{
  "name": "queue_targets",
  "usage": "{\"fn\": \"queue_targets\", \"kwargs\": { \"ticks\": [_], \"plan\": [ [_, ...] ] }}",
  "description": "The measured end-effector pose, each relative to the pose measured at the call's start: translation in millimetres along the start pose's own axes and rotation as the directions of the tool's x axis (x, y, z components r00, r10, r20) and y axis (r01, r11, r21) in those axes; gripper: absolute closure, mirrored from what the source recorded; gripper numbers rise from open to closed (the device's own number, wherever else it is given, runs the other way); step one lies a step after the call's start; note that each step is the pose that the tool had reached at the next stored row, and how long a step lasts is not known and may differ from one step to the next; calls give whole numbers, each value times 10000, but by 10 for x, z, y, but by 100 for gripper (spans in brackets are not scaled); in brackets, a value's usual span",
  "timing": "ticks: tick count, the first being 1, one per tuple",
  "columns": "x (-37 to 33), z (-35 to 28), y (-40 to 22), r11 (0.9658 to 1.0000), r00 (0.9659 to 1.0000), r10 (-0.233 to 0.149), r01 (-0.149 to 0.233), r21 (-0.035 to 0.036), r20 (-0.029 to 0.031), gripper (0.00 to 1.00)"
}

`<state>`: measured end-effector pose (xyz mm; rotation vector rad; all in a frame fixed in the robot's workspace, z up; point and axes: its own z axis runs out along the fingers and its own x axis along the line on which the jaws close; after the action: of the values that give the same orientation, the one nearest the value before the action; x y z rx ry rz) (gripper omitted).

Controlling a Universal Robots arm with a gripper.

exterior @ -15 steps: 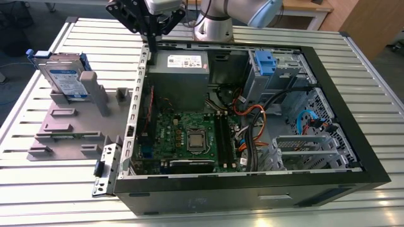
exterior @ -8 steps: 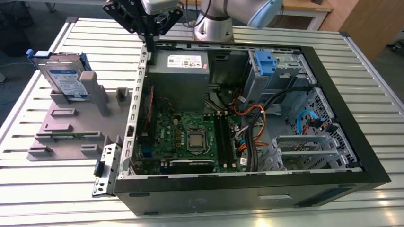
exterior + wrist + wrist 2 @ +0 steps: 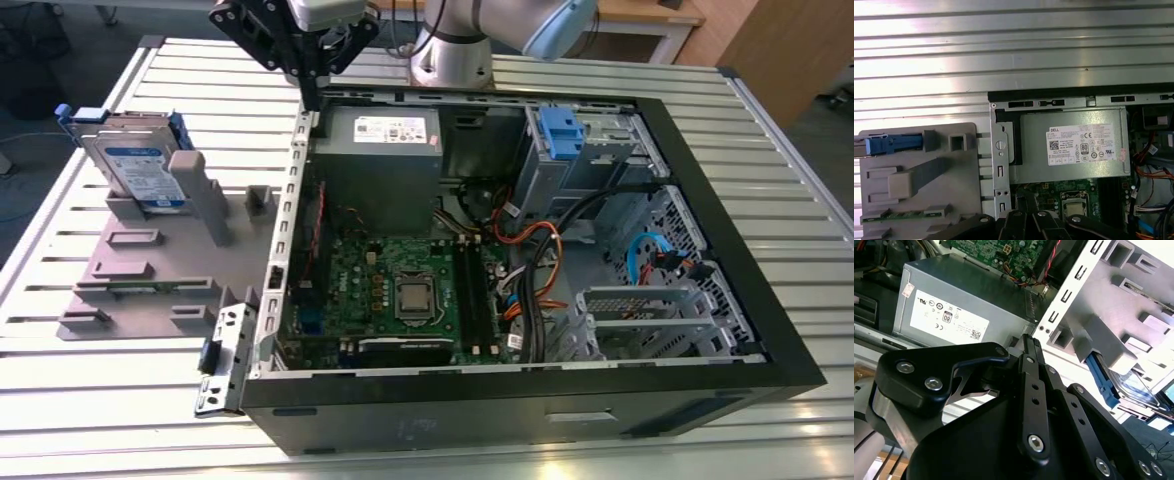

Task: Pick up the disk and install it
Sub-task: 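Reach for the disk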

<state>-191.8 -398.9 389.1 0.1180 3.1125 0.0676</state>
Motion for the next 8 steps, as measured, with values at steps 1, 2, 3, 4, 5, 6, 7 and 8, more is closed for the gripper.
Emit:
{"fn": "queue_targets", "kwargs": {
  "ticks": [1, 2, 3, 4, 5, 6, 7, 8],
  "plan": [
    [7, 0, -1, 10000, 10000, 0, 0, -1, 0, 90],
    [14, 0, -1, 10000, 10000, 0, 0, 0, 0, 90],
    [20, 1, -2, 10000, 10000, 0, 0, 0, 0, 90],
    [27, 0, -2, 10000, 10000, 0, 0, 0, 0, 90],
    [34, 0, -3, 10000, 10000, 0, 0, 0, 0, 90],
    [41, 0, -3, 10000, 10000, -1, 1, 1, -1, 90],
    [49, 0, -4, 10000, 10000, 0, 0, 0, 0, 90],
    [56, 0, -4, 10000, 10000, -1, 1, 0, -1, 90]
  ]
}}
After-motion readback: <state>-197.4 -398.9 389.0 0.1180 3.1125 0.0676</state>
